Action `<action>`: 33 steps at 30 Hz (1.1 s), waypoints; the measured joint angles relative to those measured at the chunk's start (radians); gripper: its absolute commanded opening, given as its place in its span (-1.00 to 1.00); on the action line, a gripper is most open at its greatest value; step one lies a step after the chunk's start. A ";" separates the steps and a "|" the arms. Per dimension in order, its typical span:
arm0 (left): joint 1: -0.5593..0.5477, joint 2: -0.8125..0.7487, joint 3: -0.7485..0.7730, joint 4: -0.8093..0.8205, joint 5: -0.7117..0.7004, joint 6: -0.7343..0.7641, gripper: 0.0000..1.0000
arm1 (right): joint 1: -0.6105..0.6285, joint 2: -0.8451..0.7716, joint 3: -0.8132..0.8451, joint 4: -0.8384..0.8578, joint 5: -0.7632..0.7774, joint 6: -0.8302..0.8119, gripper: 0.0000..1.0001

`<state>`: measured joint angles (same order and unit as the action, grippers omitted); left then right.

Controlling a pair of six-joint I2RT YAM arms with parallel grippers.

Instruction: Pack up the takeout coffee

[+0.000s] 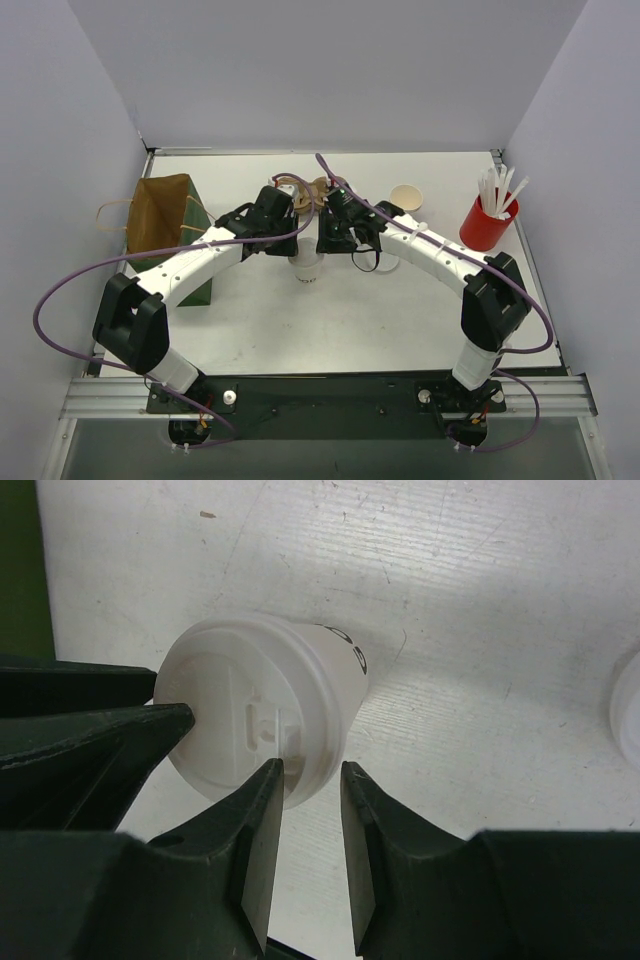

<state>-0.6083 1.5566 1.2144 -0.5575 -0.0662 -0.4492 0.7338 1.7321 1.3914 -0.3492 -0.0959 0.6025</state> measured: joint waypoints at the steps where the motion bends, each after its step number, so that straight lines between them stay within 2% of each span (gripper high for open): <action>1: 0.000 0.000 0.000 0.000 0.000 0.000 -0.24 | 0.001 0.000 0.000 0.000 0.000 0.000 -0.47; 22: 0.000 0.003 0.004 -0.002 -0.001 0.005 -0.24 | 0.013 0.016 -0.005 0.027 -0.008 0.034 -0.56; 33: 0.000 0.003 0.005 -0.003 -0.006 0.009 -0.24 | 0.012 -0.009 -0.086 0.126 -0.002 0.057 -0.60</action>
<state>-0.6079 1.5600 1.2194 -0.5610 -0.0727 -0.4404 0.7460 1.7233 1.3052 -0.2237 -0.0978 0.6598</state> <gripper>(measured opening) 0.383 0.206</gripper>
